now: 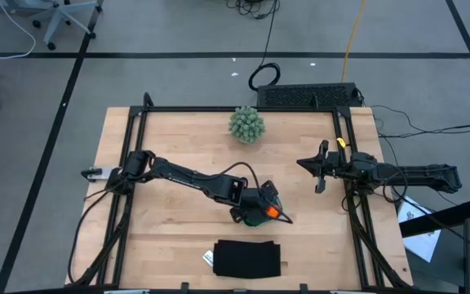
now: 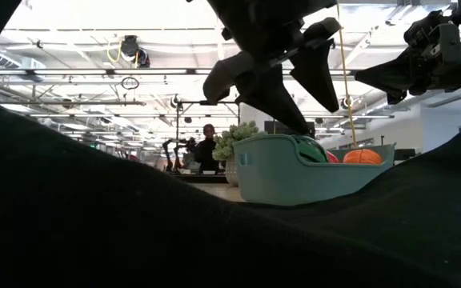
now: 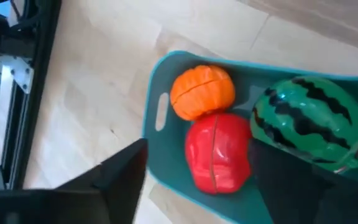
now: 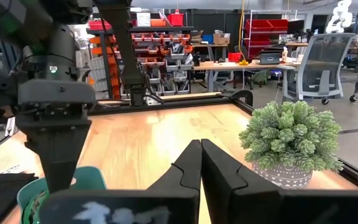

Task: Pick and placing Produce into tupperware
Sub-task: Adjust the blue bin on the table

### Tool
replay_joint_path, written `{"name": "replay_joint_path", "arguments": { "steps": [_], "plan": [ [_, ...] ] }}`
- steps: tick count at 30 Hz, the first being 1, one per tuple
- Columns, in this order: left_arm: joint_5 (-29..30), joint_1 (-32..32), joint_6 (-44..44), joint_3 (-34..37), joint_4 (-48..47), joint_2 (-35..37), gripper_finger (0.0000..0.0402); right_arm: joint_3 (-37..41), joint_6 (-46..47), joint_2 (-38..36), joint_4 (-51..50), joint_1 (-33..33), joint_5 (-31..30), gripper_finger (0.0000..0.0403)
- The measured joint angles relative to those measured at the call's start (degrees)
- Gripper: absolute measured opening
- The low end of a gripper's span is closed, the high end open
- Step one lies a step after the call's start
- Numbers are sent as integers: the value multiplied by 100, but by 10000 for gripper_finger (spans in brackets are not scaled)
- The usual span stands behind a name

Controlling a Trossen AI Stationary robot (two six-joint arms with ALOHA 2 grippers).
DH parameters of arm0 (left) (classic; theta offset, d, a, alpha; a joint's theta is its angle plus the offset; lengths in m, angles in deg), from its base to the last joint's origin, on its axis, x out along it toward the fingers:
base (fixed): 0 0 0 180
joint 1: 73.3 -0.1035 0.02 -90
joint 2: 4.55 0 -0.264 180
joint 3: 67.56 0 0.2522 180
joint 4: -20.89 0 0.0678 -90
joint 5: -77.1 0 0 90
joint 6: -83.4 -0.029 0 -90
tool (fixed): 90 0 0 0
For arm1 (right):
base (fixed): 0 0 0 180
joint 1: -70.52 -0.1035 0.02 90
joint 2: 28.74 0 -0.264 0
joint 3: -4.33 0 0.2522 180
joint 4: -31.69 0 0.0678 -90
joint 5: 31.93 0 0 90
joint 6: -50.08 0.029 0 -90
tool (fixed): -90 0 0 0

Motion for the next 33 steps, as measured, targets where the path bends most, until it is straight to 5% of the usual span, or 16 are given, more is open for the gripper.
{"name": "replay_joint_path", "arguments": {
  "steps": [14, 25, 33],
  "plan": [
    [1300, 269, 782, 6, -274, 21, 11, 2, 41, 0, -1, 1, 0, 0],
    [1787, 529, 2437, 11, -728, 777, 3, 0, 42, 2, -2, 0, 2, 0],
    [2194, 719, 2865, 11, -979, 1303, 3, 2, 42, 2, -2, 0, 2, 0]
  ]
}}
